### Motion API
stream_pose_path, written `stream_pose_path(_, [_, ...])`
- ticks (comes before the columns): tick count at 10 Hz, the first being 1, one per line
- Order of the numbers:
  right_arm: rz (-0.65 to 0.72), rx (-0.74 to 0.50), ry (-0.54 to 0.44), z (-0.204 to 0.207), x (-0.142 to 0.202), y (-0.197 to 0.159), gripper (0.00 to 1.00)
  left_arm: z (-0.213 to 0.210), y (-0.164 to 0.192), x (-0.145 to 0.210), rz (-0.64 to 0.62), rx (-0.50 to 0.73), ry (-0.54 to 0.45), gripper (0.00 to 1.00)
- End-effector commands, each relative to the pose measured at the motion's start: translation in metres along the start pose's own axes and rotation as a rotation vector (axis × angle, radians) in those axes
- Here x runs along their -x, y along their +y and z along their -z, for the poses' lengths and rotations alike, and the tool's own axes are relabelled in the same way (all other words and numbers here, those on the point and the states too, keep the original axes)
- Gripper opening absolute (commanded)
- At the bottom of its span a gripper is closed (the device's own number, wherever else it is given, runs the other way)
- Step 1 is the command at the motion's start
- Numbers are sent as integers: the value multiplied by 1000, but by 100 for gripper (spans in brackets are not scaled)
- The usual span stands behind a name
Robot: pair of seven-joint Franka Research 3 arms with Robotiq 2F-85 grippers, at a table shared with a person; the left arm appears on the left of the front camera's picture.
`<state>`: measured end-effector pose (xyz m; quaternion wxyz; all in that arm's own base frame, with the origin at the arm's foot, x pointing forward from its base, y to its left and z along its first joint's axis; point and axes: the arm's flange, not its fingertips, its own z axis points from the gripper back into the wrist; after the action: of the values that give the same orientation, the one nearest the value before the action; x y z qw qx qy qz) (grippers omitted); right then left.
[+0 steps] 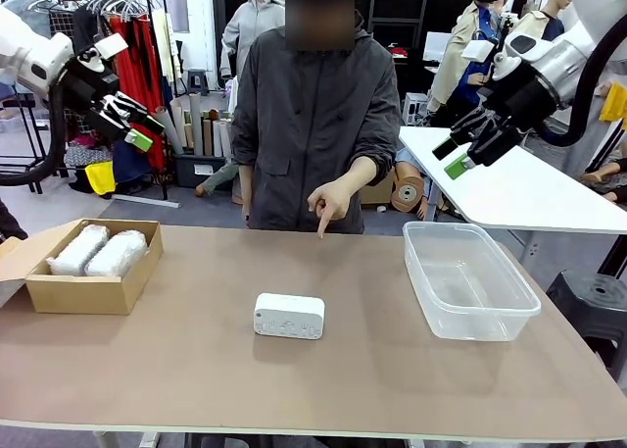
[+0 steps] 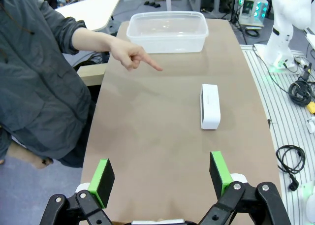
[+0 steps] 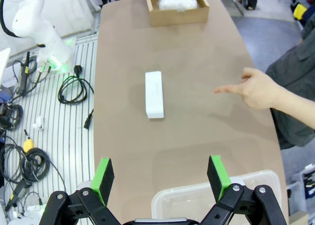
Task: Separate and place wrapped and unwrapped clocks.
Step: Pick up the Digital clock indicated by the person.
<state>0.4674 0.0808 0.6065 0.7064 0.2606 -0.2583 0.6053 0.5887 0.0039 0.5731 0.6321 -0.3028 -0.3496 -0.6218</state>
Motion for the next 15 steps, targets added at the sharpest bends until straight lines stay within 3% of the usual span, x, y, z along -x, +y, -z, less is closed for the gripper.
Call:
stream_pose_path(1, [19, -27, 24, 24, -6, 3, 100, -1, -1, -2, 5, -7, 9, 100])
stream_pose_path(5, [98, -126, 144, 93, -35, -10, 100, -1, -1, -2, 5, -7, 9, 100])
stream_pose_path(9, [241, -125, 286, 159, -39, -24, 100, -1, -1, -2, 5, -7, 9, 100])
stream_pose_path(12, [117, -107, 439, 212, -42, -27, 100, -1, -1, -2, 5, -7, 9, 100])
stream_pose_path(15, [6, -109, 521, 259, -57, -31, 100, -1, -1, -2, 5, -7, 9, 100])
